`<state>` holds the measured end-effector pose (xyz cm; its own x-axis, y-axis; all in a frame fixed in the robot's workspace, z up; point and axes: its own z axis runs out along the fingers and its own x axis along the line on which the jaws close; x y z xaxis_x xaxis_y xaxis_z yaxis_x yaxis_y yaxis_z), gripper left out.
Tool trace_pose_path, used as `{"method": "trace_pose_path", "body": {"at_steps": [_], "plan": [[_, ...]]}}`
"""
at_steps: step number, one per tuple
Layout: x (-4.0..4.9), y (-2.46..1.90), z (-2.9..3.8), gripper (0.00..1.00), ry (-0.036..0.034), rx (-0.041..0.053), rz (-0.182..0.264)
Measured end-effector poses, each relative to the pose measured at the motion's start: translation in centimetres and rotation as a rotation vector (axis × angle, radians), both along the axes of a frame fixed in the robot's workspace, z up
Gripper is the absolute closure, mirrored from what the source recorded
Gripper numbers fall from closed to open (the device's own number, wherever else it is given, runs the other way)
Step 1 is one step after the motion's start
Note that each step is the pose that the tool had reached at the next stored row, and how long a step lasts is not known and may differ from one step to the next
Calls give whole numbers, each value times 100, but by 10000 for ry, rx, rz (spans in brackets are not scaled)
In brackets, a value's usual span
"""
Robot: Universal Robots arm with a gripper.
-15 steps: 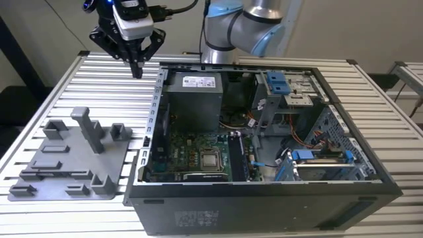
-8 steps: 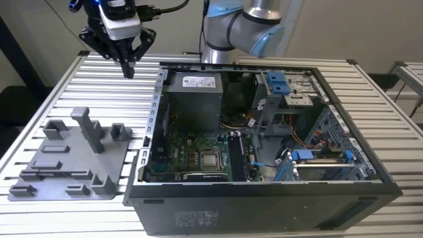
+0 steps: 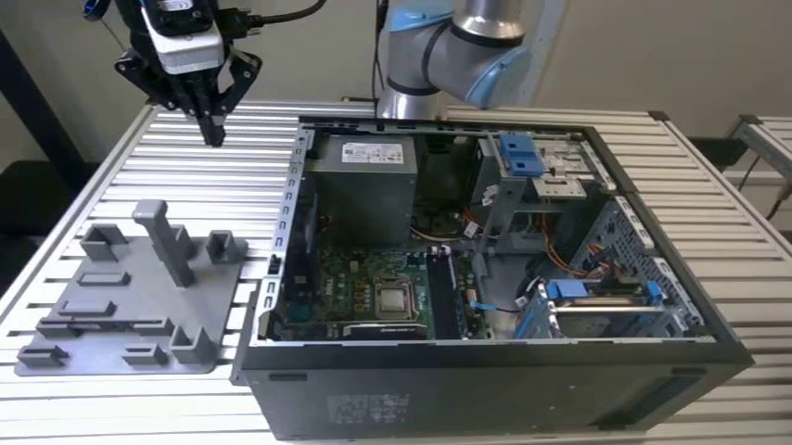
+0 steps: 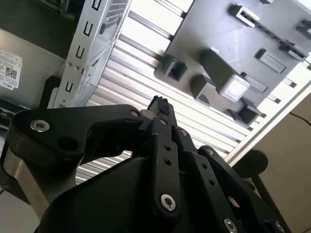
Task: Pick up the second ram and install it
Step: 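Reach for the second ram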
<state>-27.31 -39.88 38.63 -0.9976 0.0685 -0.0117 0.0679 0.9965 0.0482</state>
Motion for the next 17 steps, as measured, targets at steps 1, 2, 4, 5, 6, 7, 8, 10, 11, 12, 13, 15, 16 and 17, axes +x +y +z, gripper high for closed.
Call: {"method": "trace_pose_path", "body": {"at_steps": [1,2,4,5,6,7,8,10,11,12,13,15,16,17], "plan": [[-33,0,0,89,0,0,2],[-67,0,-1,89,0,1,3],[-135,0,-1,89,0,0,6],[-168,0,-1,89,0,0,7],[-202,0,-1,89,0,0,8],[-234,0,-2,89,0,0,10],[-268,0,-2,89,-1,1,12],[-330,0,-3,89,1,0,12],[-359,0,-4,89,2,0,13],[-391,0,-4,89,3,0,13],[-425,0,-5,89,4,0,13],[-494,0,-7,89,6,1,14],[-527,0,-7,89,7,0,15],[-559,0,-8,89,9,0,15]]}}
